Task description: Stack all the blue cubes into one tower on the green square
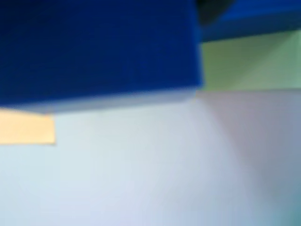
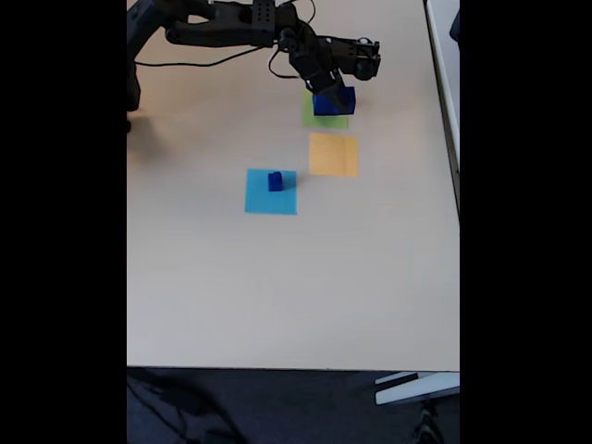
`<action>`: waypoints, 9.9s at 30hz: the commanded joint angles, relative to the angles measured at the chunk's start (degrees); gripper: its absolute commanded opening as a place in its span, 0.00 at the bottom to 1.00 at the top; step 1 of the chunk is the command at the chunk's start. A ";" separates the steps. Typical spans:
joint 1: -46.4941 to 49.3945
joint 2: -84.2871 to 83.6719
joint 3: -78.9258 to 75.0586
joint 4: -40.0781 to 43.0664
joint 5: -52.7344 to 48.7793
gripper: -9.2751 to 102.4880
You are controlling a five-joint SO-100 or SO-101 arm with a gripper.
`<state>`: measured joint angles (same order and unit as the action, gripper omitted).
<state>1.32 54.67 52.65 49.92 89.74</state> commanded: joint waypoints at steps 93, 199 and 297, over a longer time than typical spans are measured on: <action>-6.15 5.45 -2.99 8.61 7.21 0.10; -5.71 3.08 -1.85 8.44 8.96 0.21; -5.54 4.48 -2.90 9.84 2.72 0.25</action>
<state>-4.39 56.25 52.03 59.68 91.85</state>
